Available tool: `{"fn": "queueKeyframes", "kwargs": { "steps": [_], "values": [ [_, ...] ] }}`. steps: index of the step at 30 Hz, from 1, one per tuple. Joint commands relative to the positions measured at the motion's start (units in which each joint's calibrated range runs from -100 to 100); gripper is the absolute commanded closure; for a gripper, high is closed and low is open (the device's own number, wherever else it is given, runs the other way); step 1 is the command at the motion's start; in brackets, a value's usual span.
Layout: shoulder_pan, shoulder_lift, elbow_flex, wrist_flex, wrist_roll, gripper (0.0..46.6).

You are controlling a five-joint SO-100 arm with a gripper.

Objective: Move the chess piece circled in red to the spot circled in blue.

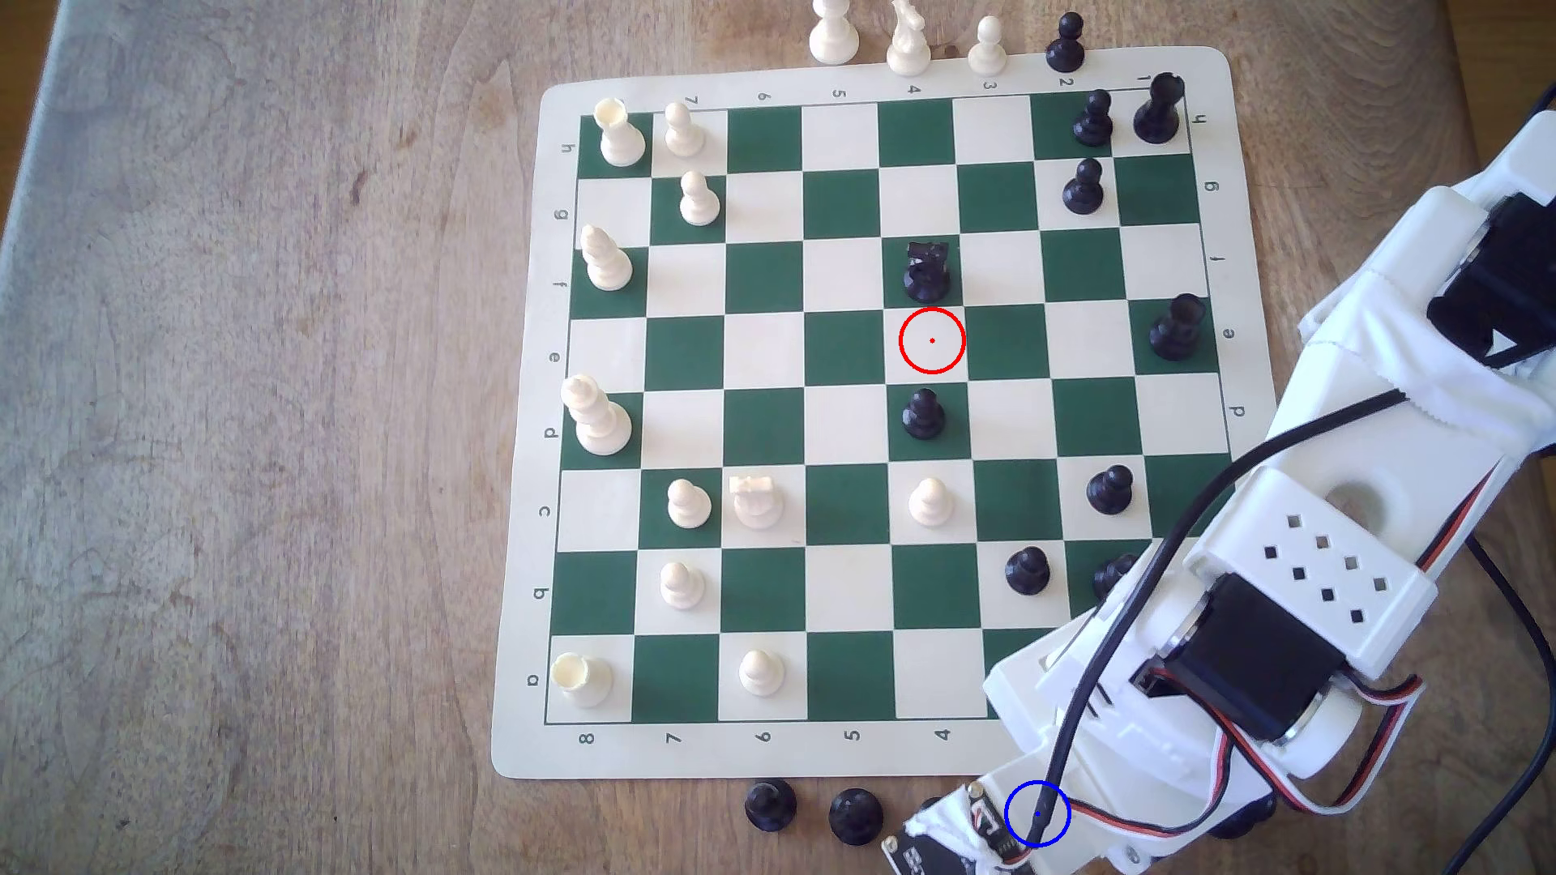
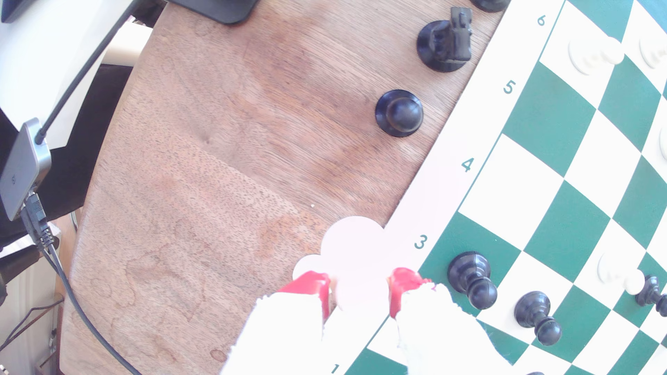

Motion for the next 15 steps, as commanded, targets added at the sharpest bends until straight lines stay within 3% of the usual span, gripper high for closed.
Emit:
{"fn": "queueKeyframes", "kwargs": {
  "steps": [1,15],
  "values": [
    [-0.07,0.93,-5.21,-1.43,0.24,46.3],
    [-1.16,8.57,-4.57,-6.59,-0.1,46.3]
  ]
}}
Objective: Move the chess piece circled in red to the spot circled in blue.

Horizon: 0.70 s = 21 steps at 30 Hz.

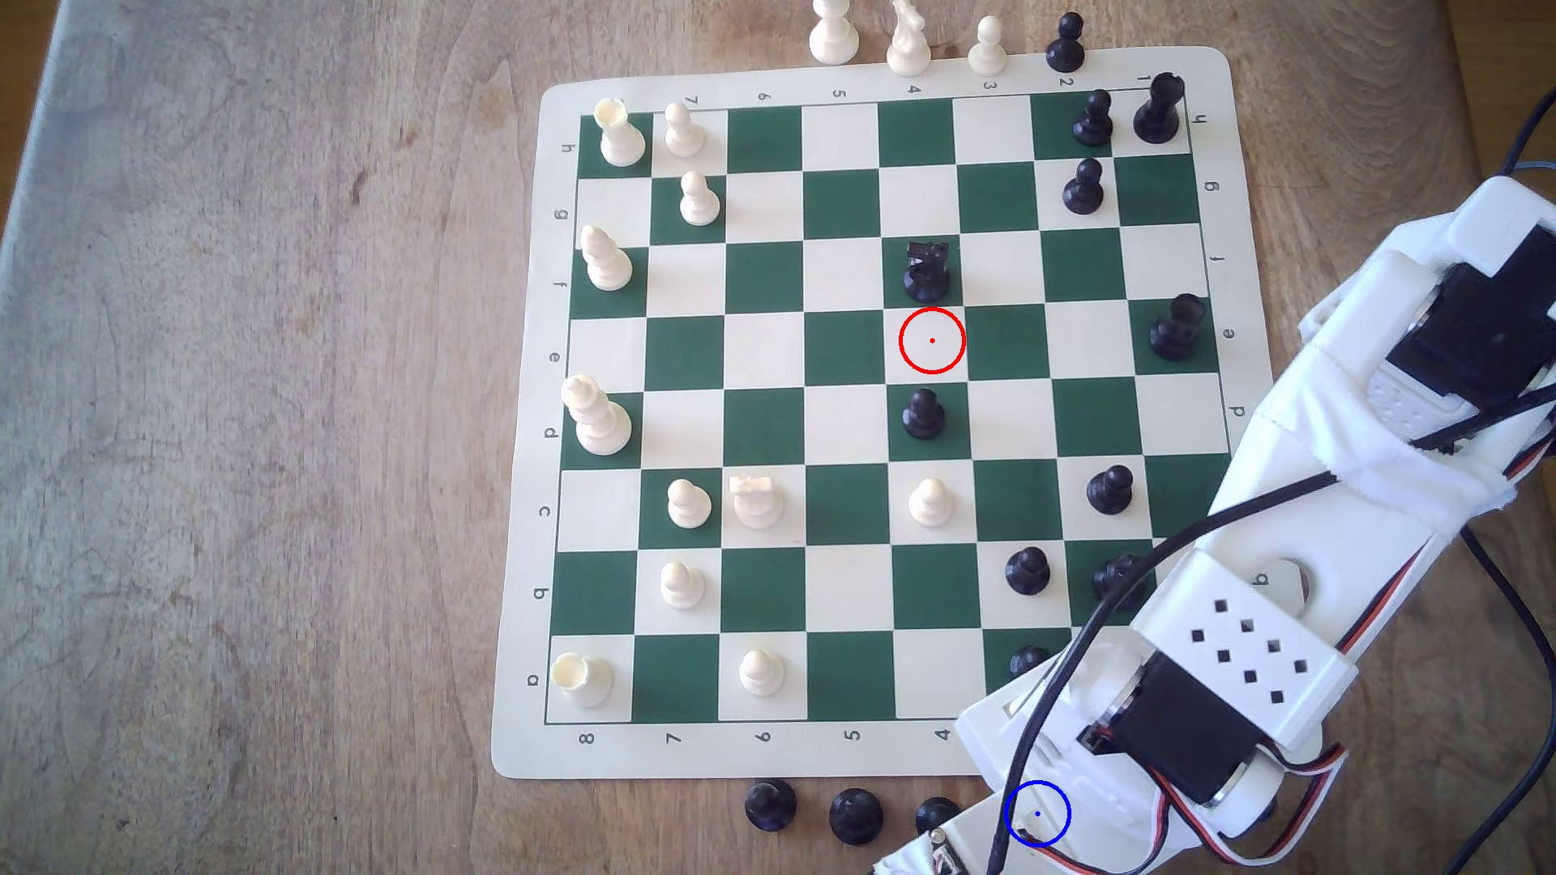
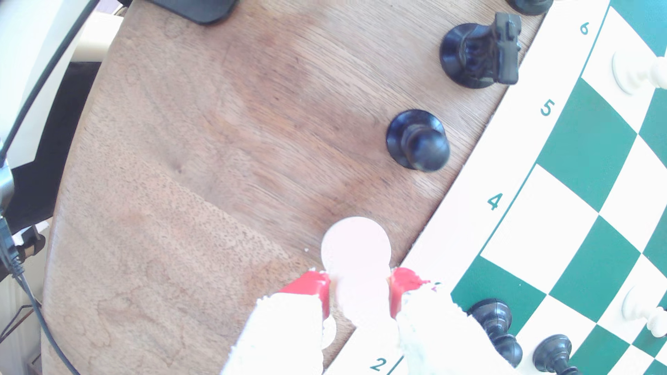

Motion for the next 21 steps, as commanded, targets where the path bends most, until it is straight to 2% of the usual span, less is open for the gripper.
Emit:
{"fn": "queueKeyframes", "kwargs": {
  "steps": [1,21],
  "values": [
    [-0.87,-1.15,-4.21,-1.01,0.0,46.3],
    [0.07,0.89,-4.12,-2.16,0.54,46.4]
  ]
}}
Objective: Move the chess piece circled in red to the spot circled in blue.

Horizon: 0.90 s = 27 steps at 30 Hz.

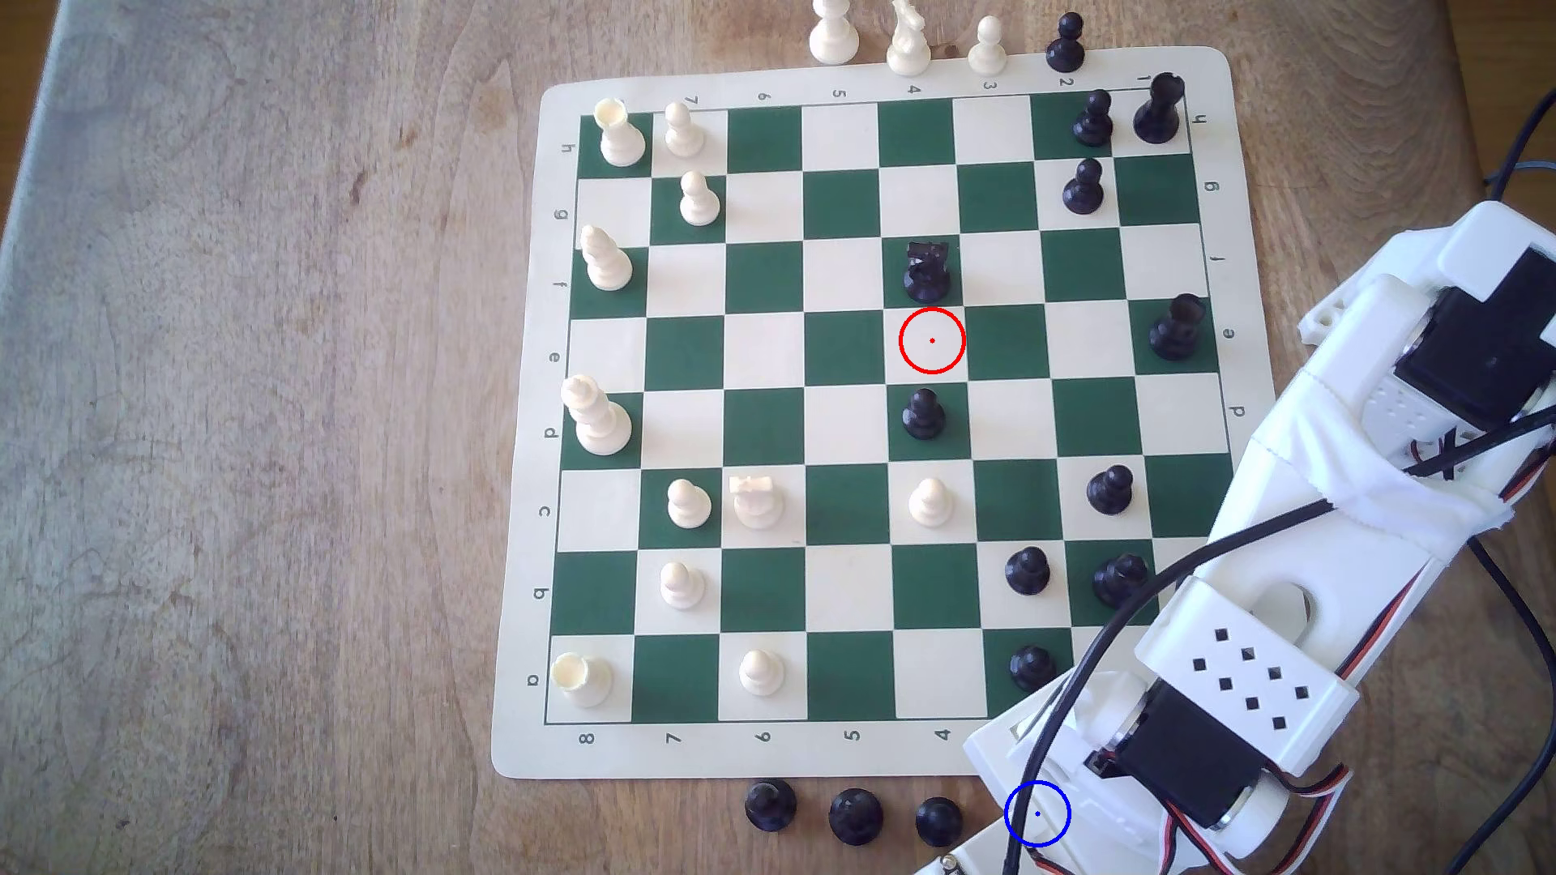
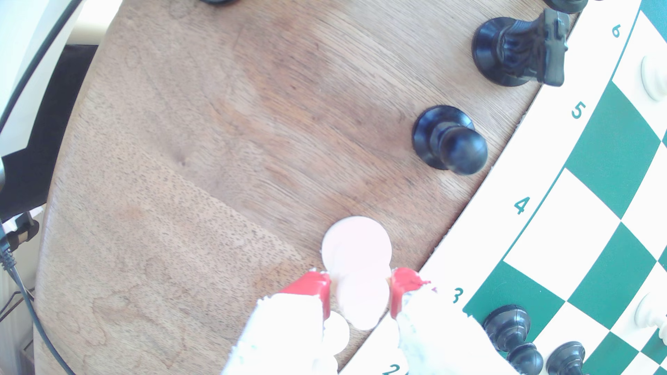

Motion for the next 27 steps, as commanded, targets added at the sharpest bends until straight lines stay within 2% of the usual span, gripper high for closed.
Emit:
{"fn": "queueKeyframes", "kwargs": {
  "steps": [1,14,19,27],
  "values": [
    [1.27,-1.03,-4.12,-1.04,0.24,46.4],
    [2.21,-1.46,-2.67,1.25,1.51,46.3],
    [2.21,-1.37,-2.67,2.31,1.86,35.9],
    [2.91,-2.05,-2.94,3.3,1.81,32.1]
  ]
}}
